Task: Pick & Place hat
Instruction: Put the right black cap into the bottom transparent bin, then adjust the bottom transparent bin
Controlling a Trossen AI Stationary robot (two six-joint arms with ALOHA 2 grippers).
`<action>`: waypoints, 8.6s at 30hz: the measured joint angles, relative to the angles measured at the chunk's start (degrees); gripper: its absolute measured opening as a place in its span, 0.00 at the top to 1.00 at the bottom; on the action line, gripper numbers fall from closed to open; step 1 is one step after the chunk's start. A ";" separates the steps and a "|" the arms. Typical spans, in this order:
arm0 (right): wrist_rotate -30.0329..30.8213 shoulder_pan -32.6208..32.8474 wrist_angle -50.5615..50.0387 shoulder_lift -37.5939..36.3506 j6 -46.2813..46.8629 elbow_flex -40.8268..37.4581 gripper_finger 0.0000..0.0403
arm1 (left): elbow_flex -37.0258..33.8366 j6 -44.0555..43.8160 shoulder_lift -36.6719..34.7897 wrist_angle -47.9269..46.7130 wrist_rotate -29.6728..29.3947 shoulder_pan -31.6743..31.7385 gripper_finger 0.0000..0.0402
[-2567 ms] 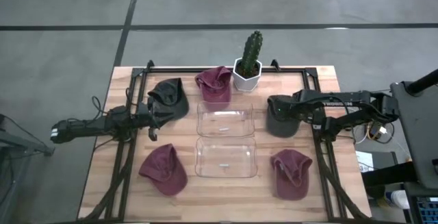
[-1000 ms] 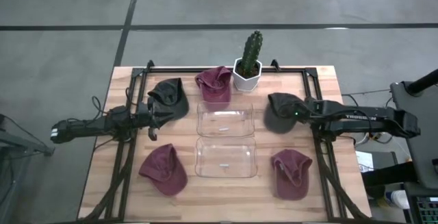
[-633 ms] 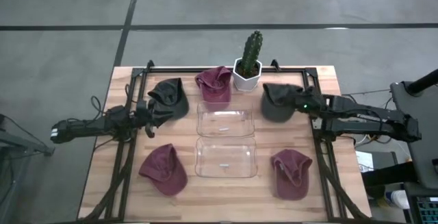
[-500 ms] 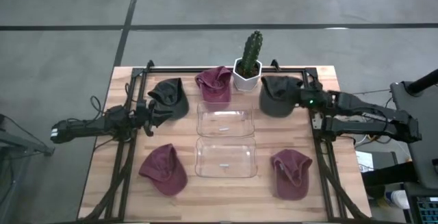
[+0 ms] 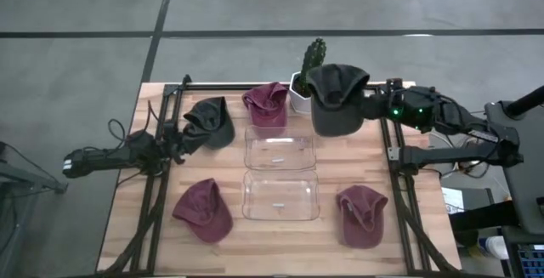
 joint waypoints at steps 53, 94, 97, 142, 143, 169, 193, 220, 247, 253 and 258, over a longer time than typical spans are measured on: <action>-25.85 15.90 0.73 36.89 -28.87 22.76 0.97 | 0.04 -1.49 0.66 9.47 -5.16 0.01 0.82; -40.86 12.48 -3.04 55.94 -42.42 21.97 0.97 | 0.07 -0.96 0.66 9.50 -5.16 0.00 0.82; -42.62 11.67 -3.03 55.94 -43.39 21.97 0.97 | 0.07 -0.96 0.66 9.50 -5.16 -0.01 0.82; -45.33 11.20 -5.58 62.02 -44.80 23.39 0.60 | 0.07 -0.83 0.68 9.47 -7.74 0.01 0.82; -45.33 11.20 -5.56 62.01 -44.82 23.53 0.60 | 0.07 -0.83 0.68 9.47 -7.74 0.01 0.82; -41.99 12.77 -39.48 61.71 -46.00 37.11 0.52 | 0.07 -0.83 0.70 9.47 -7.72 0.00 0.82; -34.25 22.77 -41.71 60.97 -17.29 31.30 0.52 | 0.07 -0.22 0.70 8.97 -7.18 -0.01 0.82; -29.90 19.92 -37.45 60.71 -15.91 27.59 0.52 | 0.08 -0.75 0.68 9.04 -7.04 0.00 0.82; -11.59 20.38 -33.34 45.10 -14.82 27.69 0.52 | 17.94 -10.41 17.60 -8.41 8.29 -12.79 0.83; -5.05 20.36 -33.77 41.11 -17.11 25.78 0.52 | 31.88 -9.76 32.72 -26.96 0.87 -22.43 0.83; -2.21 20.38 -32.55 32.77 -20.47 22.49 0.52 | 41.04 -9.88 42.71 -35.34 -4.93 -28.58 0.84</action>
